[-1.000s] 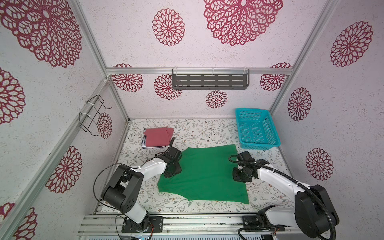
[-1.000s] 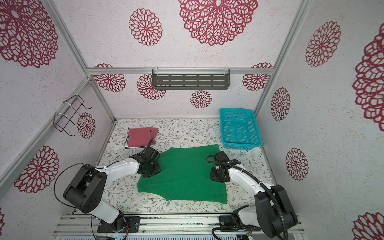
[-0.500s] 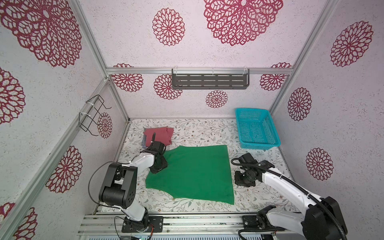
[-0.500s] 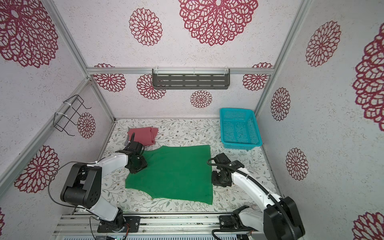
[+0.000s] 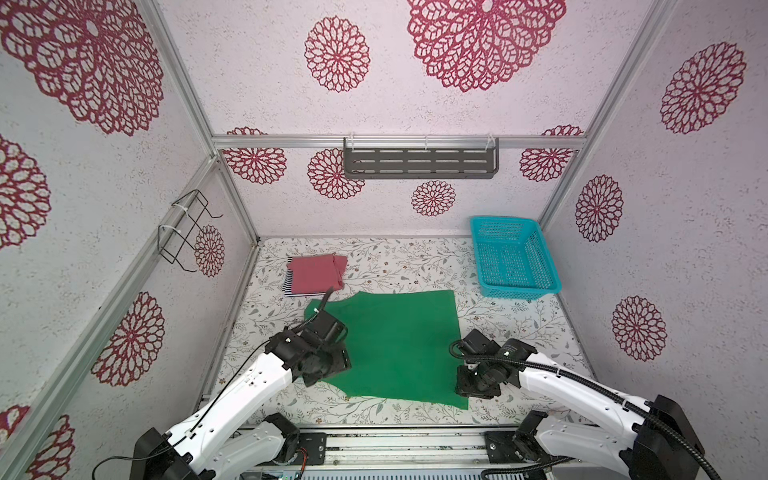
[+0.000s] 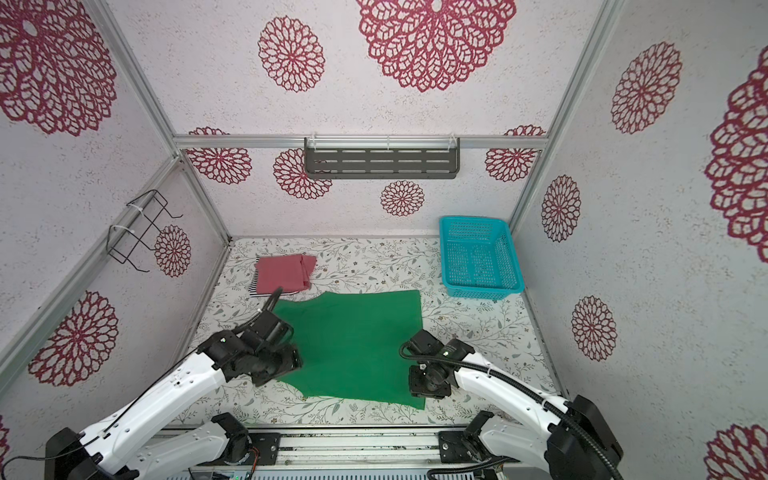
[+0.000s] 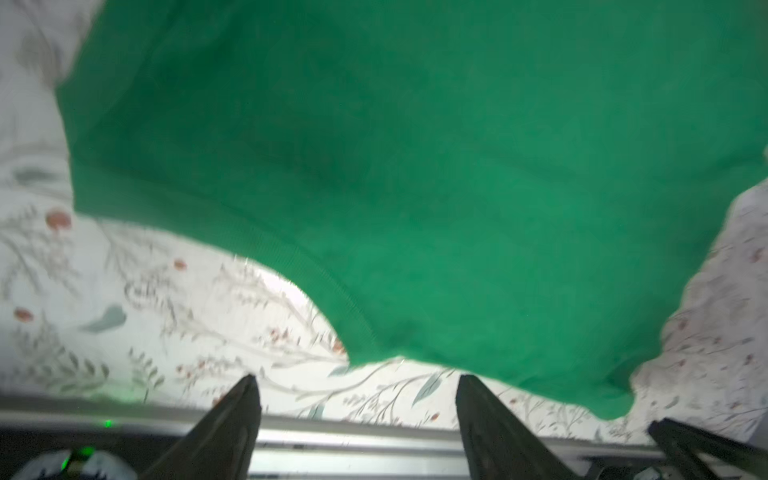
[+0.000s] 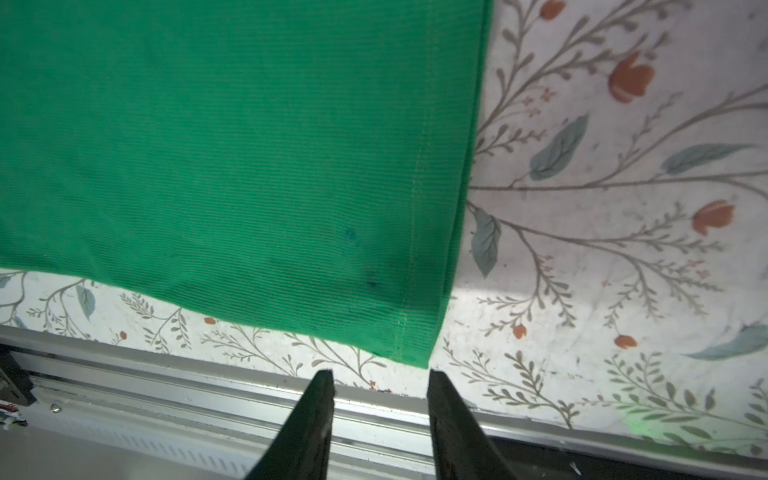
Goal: Fold and stack the tank tops
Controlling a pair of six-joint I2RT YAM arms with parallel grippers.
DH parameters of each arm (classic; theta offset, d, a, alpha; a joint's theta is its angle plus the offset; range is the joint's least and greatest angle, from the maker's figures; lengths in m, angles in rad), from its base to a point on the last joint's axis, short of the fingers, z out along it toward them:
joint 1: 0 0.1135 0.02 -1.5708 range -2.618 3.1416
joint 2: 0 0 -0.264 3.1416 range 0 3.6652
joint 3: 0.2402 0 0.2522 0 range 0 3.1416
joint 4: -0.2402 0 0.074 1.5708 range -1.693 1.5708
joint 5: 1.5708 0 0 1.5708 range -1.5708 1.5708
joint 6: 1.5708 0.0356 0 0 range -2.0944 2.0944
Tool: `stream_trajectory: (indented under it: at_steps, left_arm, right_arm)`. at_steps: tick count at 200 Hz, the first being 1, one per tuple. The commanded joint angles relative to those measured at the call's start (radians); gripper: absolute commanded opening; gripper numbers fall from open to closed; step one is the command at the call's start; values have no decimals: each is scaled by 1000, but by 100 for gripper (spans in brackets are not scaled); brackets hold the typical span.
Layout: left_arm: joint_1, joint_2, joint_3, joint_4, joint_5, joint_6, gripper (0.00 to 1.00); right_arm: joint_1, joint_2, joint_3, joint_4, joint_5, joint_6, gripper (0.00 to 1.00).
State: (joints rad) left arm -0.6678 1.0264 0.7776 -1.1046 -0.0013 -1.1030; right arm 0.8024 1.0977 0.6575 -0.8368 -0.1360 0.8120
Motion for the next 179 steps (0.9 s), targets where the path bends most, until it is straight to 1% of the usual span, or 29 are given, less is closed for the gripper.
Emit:
stream_trajectory:
  at_steps: [1, 18, 29, 58, 72, 90, 108, 115, 151, 179]
  left_arm:
    - [-108, -47, -41, -112, 35, -204, 78]
    - [-205, -87, -102, -12, 53, -328, 75]
    - [-249, -93, -144, 72, 57, -388, 74]
    - [-296, -51, -226, 268, 61, -460, 73]
    - [-299, -38, -249, 308, 43, -468, 71]
    - [-297, -53, -286, 356, 21, -507, 67]
    - [-295, -67, -327, 392, -17, -554, 58]
    - [-287, -69, -340, 407, -24, -558, 56]
    - [-246, -53, -347, 449, -29, -535, 54]
    - [-236, -15, -342, 477, -36, -524, 54]
  right_arm:
    - [17, -8, -17, -41, 2, 41, 41]
    - [19, 0, -32, -44, 0, 30, 41]
    - [21, 5, -40, -42, -2, 25, 41]
    - [35, 12, -66, -16, -9, 36, 39]
    - [40, 10, -82, -1, -11, 40, 38]
    - [44, 11, -92, 6, -11, 39, 35]
    - [48, 10, -101, 20, -14, 43, 32]
    - [49, 14, -103, 27, -17, 41, 31]
    - [59, 22, -109, 39, -15, 39, 31]
    - [60, 27, -128, 61, -18, 47, 30]
